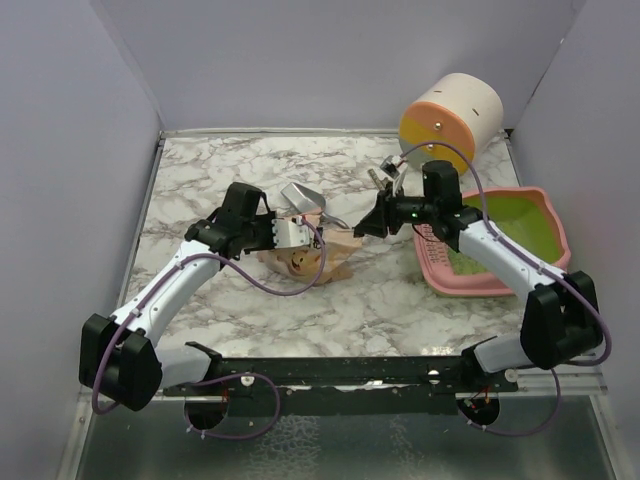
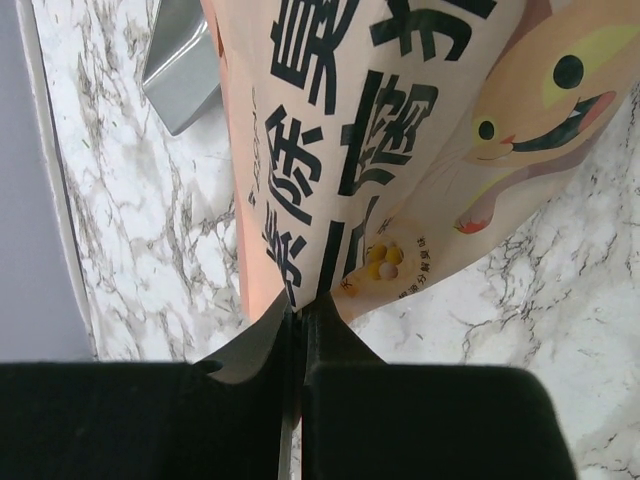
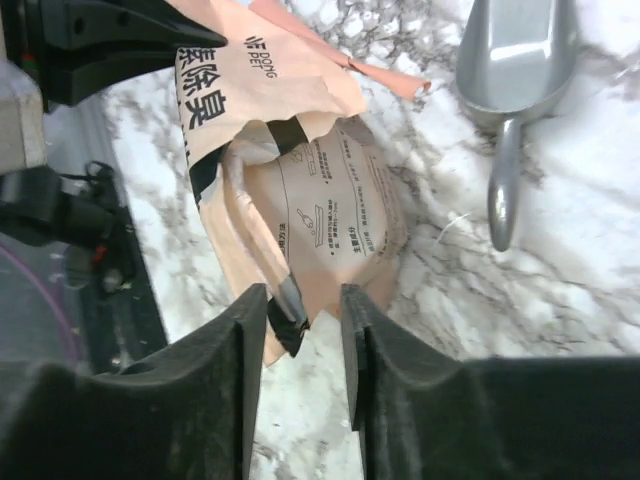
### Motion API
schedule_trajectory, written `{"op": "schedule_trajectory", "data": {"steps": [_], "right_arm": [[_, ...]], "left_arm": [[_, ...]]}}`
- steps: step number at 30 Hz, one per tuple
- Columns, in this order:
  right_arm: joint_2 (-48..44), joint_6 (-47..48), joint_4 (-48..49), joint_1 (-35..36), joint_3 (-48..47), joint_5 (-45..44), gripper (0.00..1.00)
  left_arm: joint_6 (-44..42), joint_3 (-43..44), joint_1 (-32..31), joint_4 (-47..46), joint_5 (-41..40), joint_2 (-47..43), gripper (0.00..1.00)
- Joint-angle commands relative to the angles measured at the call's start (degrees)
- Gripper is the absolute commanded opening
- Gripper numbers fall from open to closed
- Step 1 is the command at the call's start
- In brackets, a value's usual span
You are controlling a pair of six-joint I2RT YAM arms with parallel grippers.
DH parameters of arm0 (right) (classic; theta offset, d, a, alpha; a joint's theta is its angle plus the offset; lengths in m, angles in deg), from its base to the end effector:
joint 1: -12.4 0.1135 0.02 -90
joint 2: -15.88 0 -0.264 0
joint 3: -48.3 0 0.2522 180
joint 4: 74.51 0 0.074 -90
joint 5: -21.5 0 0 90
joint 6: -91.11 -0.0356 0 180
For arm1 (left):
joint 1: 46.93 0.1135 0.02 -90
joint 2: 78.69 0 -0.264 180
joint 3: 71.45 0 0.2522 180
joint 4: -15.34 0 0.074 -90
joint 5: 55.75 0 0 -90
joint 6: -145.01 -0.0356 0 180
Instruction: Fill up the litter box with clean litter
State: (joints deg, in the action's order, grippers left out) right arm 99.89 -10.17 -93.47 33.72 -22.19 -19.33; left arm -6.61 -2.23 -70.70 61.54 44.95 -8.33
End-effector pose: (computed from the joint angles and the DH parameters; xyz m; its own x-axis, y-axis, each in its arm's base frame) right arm 0.2880 0.1413 0.2649 -0.6534 -0.1177 -0.7478 -0.7184 0.4079 0.5635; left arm 0.2328 -0.1097 0.2770 0.1299 0.8875 -0.4422 0.8351 0.1425 0.5313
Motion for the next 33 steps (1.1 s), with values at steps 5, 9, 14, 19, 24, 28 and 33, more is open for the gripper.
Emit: {"op": "schedule_trajectory", "data": {"steps": [5,9,14,19,24,28,33], "right_arm": [[-10.54,16.72,-4.3,10.32,1.16,-13.12,0.43],[-11.56,20.85,-0.91,17.37,4.77,-21.88,0.43],[-10.37,22.11,1.24,19.22,6.25,-26.75,0.42],[-8.0,23.01,0.62,19.37,4.54,-28.63,0.42],[-5.53,23.8,-0.34,19.37,2.58,-29.07,0.42],[-7.24,23.62,0.14,19.36,2.03,-29.27,0.41],[-9.7,24.73,-0.5,19.33,1.63,-29.55,0.43]], "left_arm": [[5.35,2.48,-0.48,-3.27,-2.0,-2.57,0.0],[6.99,2.84,-0.62,-3.27,-1.17,-2.43,0.0],[7.39,2.75,-0.66,-3.35,-0.5,-2.6,0.0],[7.33,2.05,-0.75,-3.97,0.07,-3.38,0.0],[7.47,1.32,-0.84,-4.46,0.12,-3.96,0.0],[7.54,1.12,-0.88,-4.45,0.1,-4.25,0.0],[7.49,1.09,-0.93,-4.5,-0.15,-4.45,0.0]]}}
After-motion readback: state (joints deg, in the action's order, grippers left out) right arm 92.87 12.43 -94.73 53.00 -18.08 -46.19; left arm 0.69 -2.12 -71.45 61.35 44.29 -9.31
